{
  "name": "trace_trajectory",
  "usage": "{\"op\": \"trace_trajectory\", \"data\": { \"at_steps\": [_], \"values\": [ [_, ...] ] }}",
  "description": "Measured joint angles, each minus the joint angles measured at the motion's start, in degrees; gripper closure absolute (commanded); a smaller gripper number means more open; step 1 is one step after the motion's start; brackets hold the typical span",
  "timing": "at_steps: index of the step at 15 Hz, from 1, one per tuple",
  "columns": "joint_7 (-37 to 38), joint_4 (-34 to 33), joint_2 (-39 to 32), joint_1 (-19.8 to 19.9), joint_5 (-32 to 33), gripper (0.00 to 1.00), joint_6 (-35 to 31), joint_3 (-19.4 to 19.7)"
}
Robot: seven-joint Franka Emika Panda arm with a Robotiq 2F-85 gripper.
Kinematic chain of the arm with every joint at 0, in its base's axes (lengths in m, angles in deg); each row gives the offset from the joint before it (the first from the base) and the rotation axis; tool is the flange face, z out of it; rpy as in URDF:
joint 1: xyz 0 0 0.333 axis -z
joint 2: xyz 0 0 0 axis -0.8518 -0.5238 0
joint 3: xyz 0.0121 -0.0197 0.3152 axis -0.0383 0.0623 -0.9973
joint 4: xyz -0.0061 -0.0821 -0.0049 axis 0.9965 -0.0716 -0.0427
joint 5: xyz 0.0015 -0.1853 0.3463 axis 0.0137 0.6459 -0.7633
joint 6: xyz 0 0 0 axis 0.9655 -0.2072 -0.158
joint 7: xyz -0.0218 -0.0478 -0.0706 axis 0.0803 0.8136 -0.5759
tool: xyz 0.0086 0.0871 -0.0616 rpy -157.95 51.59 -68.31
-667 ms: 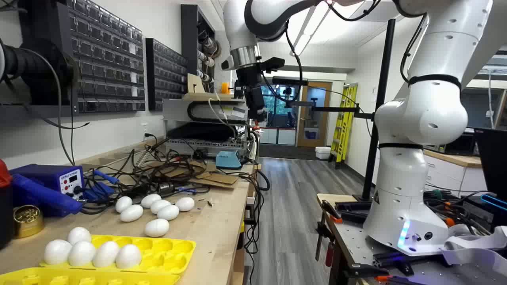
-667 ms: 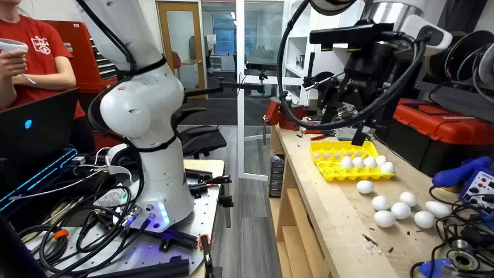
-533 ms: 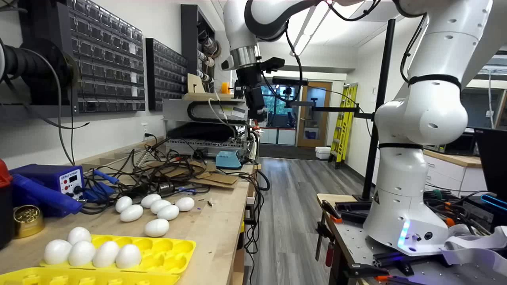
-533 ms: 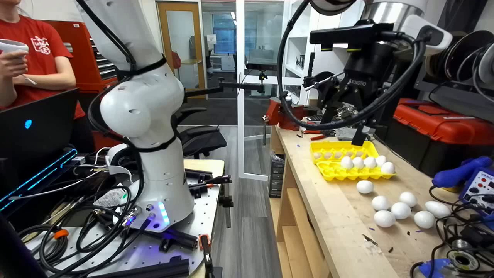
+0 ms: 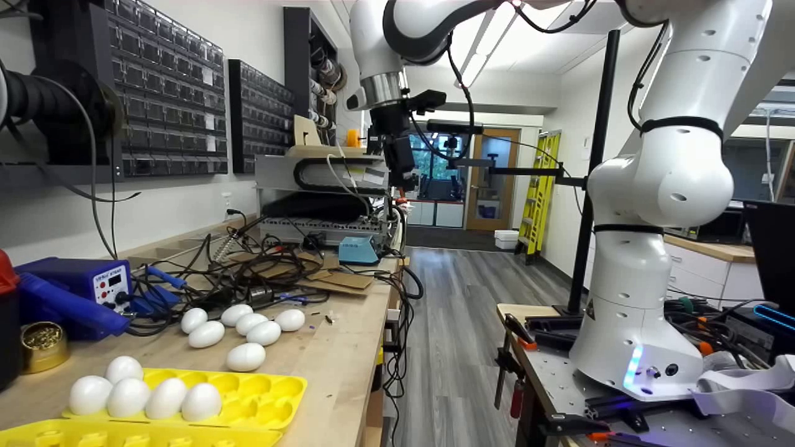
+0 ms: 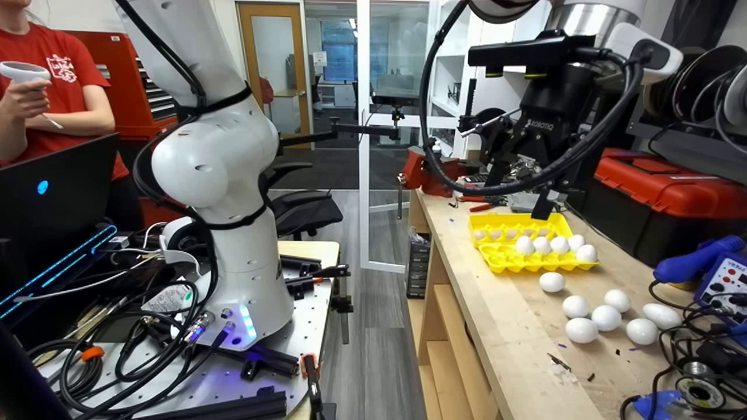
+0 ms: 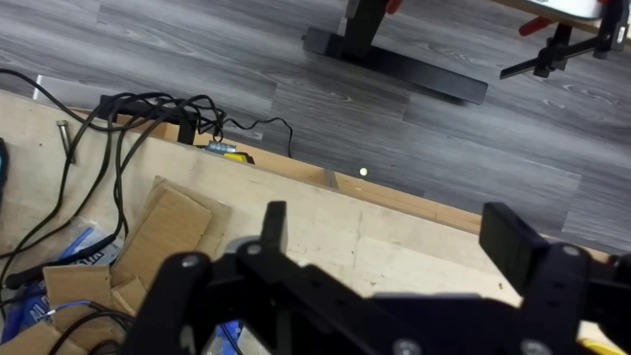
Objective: Put one egg from the carton onto the bench
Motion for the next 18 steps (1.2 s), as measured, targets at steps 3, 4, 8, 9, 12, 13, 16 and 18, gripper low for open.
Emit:
{"op": "trace_trajectory", "data": {
  "at_steps": [3, 4, 8, 9, 12, 13, 16, 18],
  "values": [
    [0.2, 0.0, -0.3, 0.0, -0.2, 0.00, 0.0, -0.5],
    [0.5, 0.0, -0.4, 0.0, -0.3, 0.00, 0.0, -0.7],
    [2.3, 0.0, -1.4, -0.2, -3.6, 0.00, 0.0, -2.2],
    [3.0, 0.0, -1.7, -0.2, -4.6, 0.00, 0.0, -2.7],
    [5.6, 0.0, -2.4, -0.5, -7.1, 0.00, 0.0, -4.2],
    [6.8, 0.0, -2.5, -0.6, -7.6, 0.00, -0.2, -4.8],
    [10.4, -0.1, -2.5, -1.1, -9.2, 0.00, -1.2, -6.6],
    [13.0, -0.3, -2.5, -1.6, -10.1, 0.00, -2.1, -7.7]
  ]
}}
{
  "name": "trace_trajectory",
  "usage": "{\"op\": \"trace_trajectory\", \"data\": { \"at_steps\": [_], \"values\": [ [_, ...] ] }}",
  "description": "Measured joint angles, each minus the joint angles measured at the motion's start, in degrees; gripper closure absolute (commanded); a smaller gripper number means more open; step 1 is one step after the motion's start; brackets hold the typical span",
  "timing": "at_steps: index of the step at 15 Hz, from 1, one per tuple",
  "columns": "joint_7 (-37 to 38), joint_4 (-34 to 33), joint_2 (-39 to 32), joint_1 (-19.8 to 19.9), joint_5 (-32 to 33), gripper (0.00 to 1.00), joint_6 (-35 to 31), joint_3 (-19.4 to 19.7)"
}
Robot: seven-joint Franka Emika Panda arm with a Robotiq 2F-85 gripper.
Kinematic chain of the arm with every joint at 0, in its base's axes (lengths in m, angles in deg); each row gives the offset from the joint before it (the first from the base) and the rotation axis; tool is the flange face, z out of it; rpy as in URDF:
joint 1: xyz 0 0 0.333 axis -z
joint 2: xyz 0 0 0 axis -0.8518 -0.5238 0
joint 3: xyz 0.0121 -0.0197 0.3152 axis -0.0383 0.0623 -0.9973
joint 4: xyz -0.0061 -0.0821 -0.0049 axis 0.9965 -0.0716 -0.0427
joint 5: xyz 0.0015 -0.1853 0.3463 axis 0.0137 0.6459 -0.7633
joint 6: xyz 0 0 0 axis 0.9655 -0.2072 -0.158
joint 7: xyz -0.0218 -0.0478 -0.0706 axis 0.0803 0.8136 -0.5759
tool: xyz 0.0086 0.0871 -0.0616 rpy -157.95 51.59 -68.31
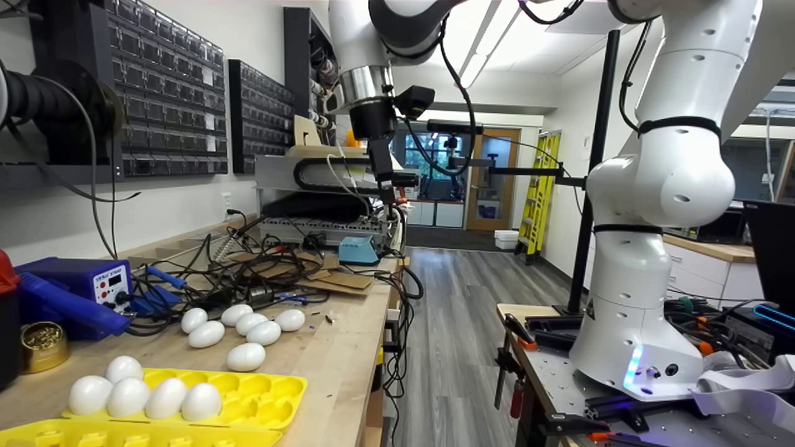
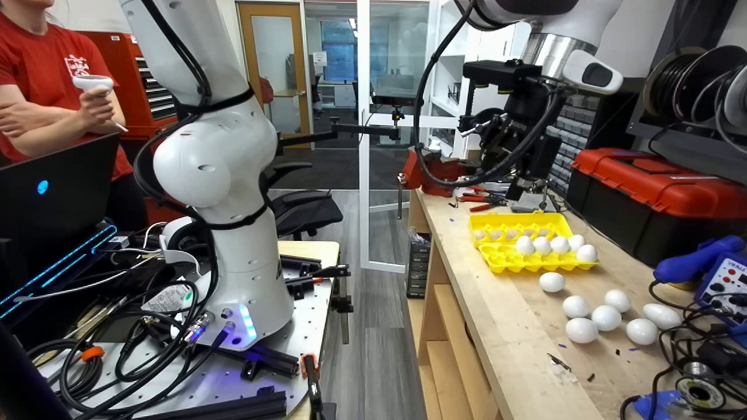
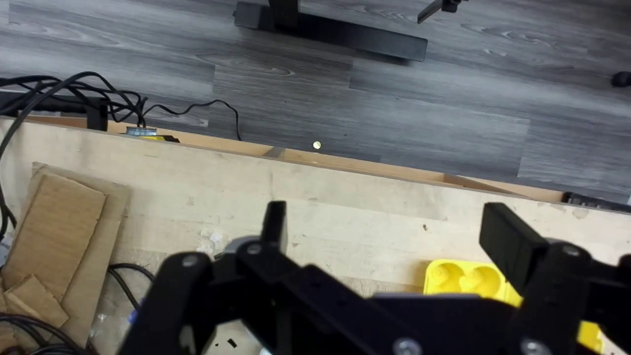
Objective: Put one egg from the carton onto the bench
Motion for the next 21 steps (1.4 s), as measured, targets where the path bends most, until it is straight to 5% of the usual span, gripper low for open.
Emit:
{"op": "trace_trajectory", "data": {
  "at_steps": [10, 21],
  "values": [
    [11.7, -1.4, -3.6, -3.4, -1.8, 0.00, -10.5, -5.3],
    [12.4, -2.8, -5.5, -4.0, -1.8, 0.00, -11.1, -6.0]
  ]
}}
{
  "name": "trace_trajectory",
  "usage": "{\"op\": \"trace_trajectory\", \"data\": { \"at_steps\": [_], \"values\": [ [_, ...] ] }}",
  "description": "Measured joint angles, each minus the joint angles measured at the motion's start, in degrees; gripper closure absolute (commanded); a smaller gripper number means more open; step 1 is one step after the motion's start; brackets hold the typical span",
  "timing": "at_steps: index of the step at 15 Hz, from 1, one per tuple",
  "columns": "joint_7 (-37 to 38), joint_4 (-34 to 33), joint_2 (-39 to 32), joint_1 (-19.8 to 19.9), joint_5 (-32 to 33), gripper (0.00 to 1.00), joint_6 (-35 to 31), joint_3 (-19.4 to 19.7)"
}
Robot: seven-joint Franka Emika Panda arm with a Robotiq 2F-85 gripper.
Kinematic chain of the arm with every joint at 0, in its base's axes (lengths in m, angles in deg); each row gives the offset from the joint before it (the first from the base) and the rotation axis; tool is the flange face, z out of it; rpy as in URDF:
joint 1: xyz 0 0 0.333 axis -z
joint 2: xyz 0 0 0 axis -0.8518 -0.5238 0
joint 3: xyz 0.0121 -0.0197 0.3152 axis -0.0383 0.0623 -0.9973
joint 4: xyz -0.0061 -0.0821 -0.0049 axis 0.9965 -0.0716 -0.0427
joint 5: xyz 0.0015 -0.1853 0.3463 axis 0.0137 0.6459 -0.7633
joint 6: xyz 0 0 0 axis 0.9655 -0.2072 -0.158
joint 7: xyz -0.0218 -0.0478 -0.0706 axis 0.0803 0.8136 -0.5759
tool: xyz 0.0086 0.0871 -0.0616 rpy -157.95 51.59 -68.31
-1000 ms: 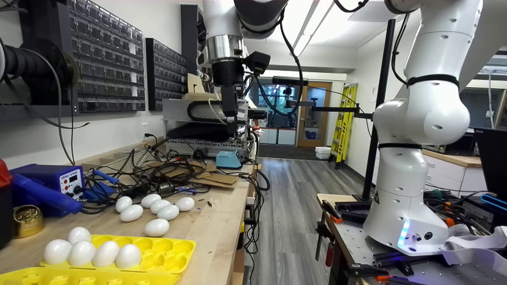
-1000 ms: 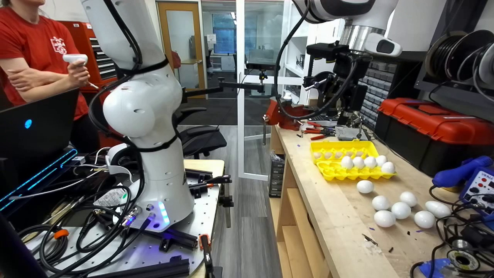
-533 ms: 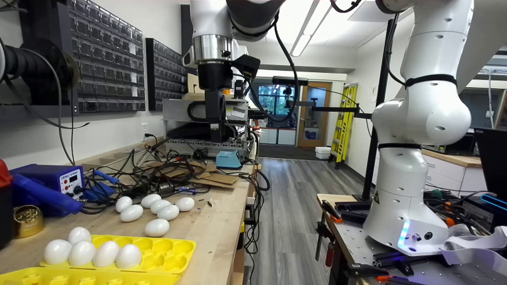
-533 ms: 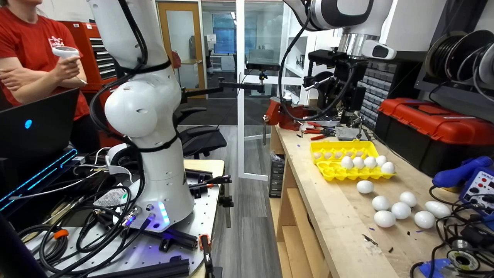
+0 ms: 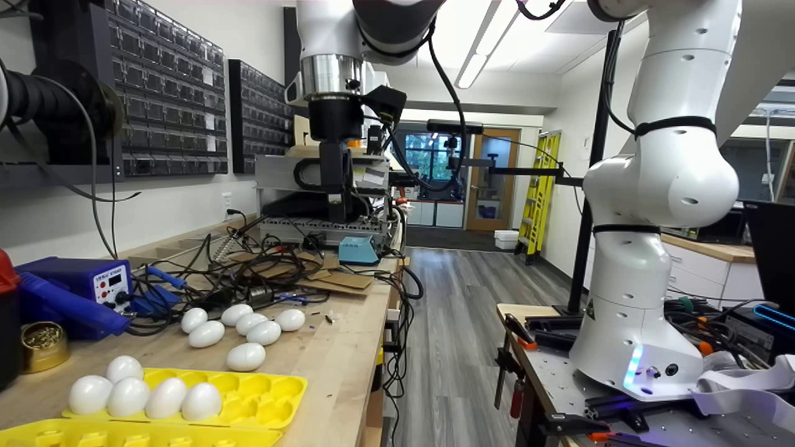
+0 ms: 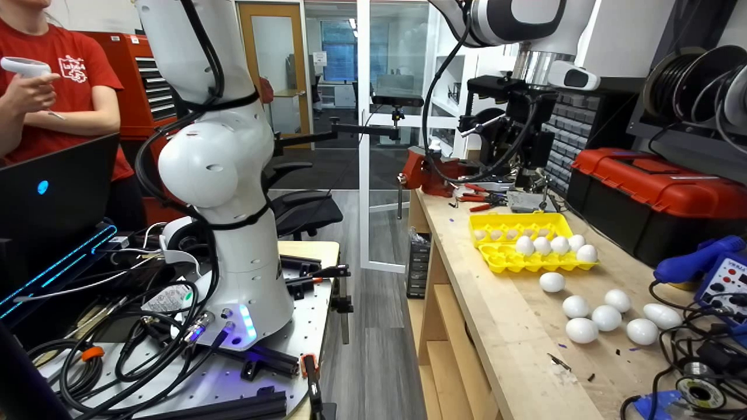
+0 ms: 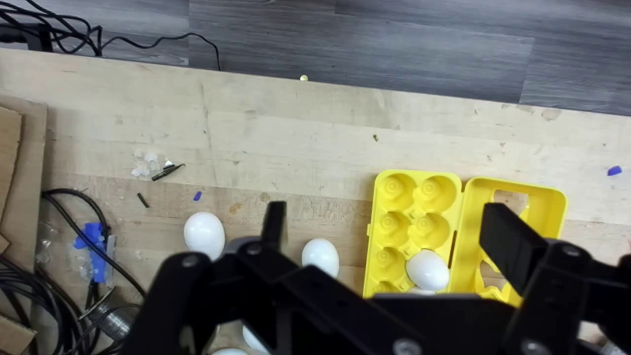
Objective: Put one egg from the carton onto the bench
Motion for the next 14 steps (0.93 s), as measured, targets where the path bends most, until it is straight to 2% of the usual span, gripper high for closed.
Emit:
{"op": "trace_trajectory", "data": {
  "at_steps": [5, 9, 14],
  "values": [
    [2.6, 0.0, -1.7, -0.3, 0.0, 0.00, -1.0, -0.3],
    [6.8, -0.6, -5.4, -1.5, -0.1, 0.00, -5.4, -1.4],
    [8.4, -4.1, -11.7, -2.8, -0.2, 0.00, -9.9, -1.9]
  ]
}}
